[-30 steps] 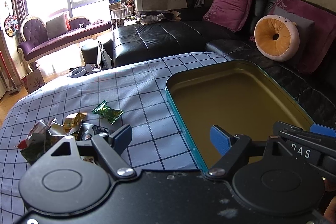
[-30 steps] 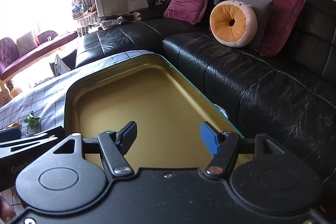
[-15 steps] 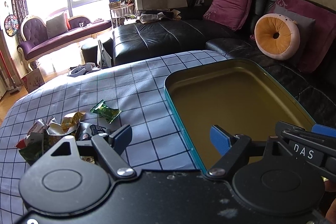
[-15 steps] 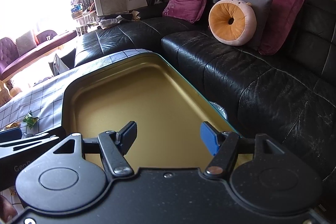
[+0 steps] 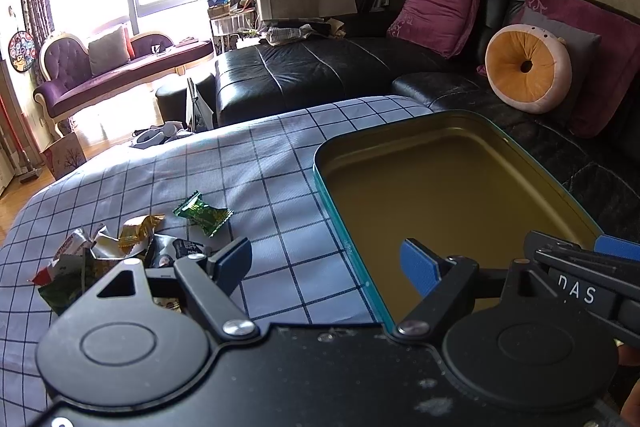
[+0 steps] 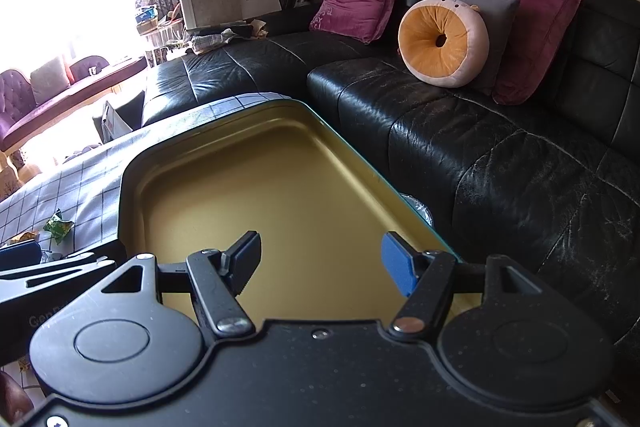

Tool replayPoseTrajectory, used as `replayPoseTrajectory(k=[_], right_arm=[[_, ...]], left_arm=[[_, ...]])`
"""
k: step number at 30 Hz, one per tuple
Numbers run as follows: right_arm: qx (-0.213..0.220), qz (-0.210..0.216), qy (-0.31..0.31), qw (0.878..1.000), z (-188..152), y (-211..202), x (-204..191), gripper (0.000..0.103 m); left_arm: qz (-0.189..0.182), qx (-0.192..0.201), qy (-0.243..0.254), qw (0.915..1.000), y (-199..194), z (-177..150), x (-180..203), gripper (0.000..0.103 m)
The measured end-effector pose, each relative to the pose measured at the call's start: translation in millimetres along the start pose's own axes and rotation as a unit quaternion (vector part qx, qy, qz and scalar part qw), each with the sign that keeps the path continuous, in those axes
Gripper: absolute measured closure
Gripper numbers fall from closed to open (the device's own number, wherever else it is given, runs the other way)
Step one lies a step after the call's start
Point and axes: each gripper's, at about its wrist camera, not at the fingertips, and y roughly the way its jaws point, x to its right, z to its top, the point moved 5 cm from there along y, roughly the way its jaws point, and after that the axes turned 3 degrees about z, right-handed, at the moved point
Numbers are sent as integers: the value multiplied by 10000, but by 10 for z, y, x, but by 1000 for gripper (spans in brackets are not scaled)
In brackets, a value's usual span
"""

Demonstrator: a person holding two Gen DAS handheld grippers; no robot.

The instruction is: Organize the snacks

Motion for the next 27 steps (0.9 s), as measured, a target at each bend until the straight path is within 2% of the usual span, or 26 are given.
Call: replayPoseTrajectory(k=[27], right_arm=[[-10, -10, -11, 10000, 14, -7, -3, 34]], left_arm=[[27, 18, 24, 10000, -26, 4, 10, 17]])
